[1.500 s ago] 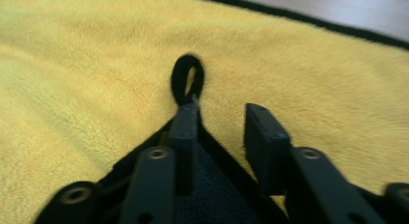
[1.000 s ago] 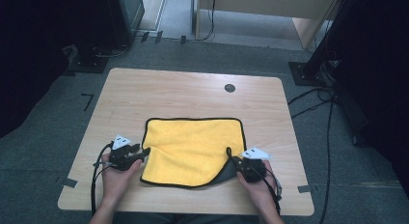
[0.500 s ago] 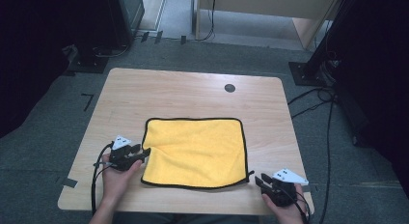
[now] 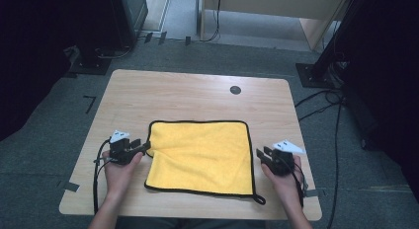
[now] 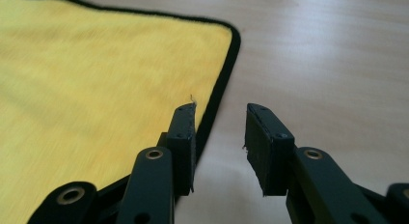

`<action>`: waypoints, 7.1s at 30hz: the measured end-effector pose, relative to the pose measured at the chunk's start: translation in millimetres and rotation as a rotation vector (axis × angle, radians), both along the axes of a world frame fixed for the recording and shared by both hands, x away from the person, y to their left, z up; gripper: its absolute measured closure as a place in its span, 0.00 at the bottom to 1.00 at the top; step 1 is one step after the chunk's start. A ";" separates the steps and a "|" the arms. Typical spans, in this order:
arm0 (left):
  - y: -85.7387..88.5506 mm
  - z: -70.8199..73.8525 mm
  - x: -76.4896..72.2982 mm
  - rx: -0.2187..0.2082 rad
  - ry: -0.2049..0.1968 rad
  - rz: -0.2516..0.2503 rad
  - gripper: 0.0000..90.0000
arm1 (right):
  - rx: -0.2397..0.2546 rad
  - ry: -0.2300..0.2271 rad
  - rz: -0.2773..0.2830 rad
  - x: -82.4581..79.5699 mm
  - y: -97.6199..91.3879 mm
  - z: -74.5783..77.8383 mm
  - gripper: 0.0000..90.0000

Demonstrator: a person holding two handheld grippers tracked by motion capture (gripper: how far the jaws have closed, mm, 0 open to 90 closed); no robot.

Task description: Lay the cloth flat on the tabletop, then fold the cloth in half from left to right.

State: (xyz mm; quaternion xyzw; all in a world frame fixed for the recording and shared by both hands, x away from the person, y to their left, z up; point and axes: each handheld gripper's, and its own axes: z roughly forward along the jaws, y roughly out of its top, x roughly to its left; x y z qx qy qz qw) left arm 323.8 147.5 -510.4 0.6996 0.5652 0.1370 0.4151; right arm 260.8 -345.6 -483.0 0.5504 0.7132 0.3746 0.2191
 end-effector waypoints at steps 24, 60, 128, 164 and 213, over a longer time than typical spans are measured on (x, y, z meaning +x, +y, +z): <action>-28.2 2.3 74.7 0.245 0.023 -0.020 0.71 | -0.055 0.053 0.013 133.9 26.8 -33.2 0.90; -8.6 26.7 39.1 0.186 -0.053 -0.033 0.57 | 0.019 -0.010 -0.021 71.5 2.7 -12.9 0.64; 0.7 10.9 -69.2 0.125 -0.036 -0.110 0.46 | -0.047 0.021 0.022 -15.0 -3.0 -40.6 0.32; -4.3 -4.7 -66.0 0.261 -0.066 -0.093 0.42 | -0.051 0.021 0.010 -16.6 -2.2 -38.8 0.31; -16.4 -0.8 -102.0 0.278 -0.012 -0.172 0.47 | -0.008 -0.068 0.248 82.0 178.3 18.4 0.46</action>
